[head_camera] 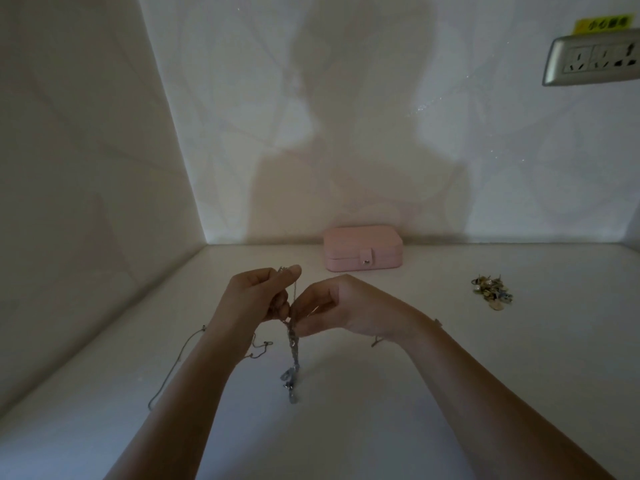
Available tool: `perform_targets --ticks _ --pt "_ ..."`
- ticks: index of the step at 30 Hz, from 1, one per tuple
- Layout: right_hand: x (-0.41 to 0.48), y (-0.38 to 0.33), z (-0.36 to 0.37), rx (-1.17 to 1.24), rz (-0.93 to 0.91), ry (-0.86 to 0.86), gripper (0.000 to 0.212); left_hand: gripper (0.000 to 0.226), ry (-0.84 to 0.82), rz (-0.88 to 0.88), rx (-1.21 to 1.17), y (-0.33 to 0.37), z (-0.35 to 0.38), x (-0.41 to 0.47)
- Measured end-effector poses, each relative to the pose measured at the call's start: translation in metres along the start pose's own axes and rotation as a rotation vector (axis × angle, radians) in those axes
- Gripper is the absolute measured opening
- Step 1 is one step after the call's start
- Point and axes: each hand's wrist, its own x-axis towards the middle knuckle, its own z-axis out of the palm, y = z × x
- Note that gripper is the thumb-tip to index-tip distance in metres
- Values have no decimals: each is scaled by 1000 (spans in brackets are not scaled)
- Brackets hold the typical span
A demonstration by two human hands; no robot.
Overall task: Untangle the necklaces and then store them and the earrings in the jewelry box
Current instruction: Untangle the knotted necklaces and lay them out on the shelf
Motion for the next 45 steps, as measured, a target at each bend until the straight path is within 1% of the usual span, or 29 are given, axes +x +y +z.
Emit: perform_targets --ticks 4,6,8,10,13,15,16,18,20,23,25,27,29,31,33,34,35,36,37,38,40,42,43,45 --pt "6 4 10 -117 -5 78 11 45 22 -5 19 5 1 -4" --pt "5 4 8 -121 -22 88 8 49 26 -30 7 6 1 -5" --pt "3 1 3 -75 -33 93 7 47 6 -71 5 7 -2 -4" --pt "2 -1 -4 -27 -28 174 12 39 -63 -124 10 8 -7 -4" --pt "3 -2 -12 122 -25 401 21 29 -267 -203 -2 12 -11 -8" --pt "2 0 -18 124 -19 504 21 28 -383 -214 -61 14 -13 -10" --pt "1 0 -21 95 -14 508 21 29 -419 -208 -104 15 -14 -10" --pt "-3 1 -26 34 3 449 16 30 -452 -195 -204 16 -17 -10" --pt "-7 0 -31 -41 38 357 9 31 -441 -187 -288 18 -22 -10" --pt "-12 -2 -34 -91 94 202 3 32 -445 -173 -319 17 -30 -8" --pt "-13 -1 -34 -60 122 105 10 31 -512 -154 -333 17 -35 -6" --pt "-15 -1 -35 -64 153 39 14 47 -564 -136 -322 16 -39 -4" --pt "-16 0 -36 -96 191 -10 18 53 -574 -114 -294 16 -41 -4" --pt "-17 4 -37 -142 223 -49 19 54 -583 -102 -300 17 -43 -4" --pt "-18 7 -38 -150 226 -39 15 44 -608 -92 -345 16 -48 -2" --pt "-18 8 -39 -119 209 -17 11 36 -648 -101 -416 13 -51 1" --pt "-20 7 -41 -59 185 8 8 29 -724 -125 -530 12 -54 4" --pt "-22 7 -43 12 158 28 10 28 -832 -162 -667 11 -55 7" --pt "-23 6 -45 82 138 39 16 35 -896 -208 -779 11 -55 8" --pt "-24 7 -47 135 125 41 21 42 -895 -233 -837 12 -57 8" --pt "-25 7 -50 181 104 70 22 45 -865 -191 -830 12 -59 7" --pt "-28 5 -54 241 74 143 16 43 -924 -150 -825 14 -55 4" --pt "-31 3 -56 319 42 182 16 42 -949 -147 -825 13 -53 3" --pt "-40 -1 -57 560 -13 251 19 41 -956 -174 -796 13 -50 2"
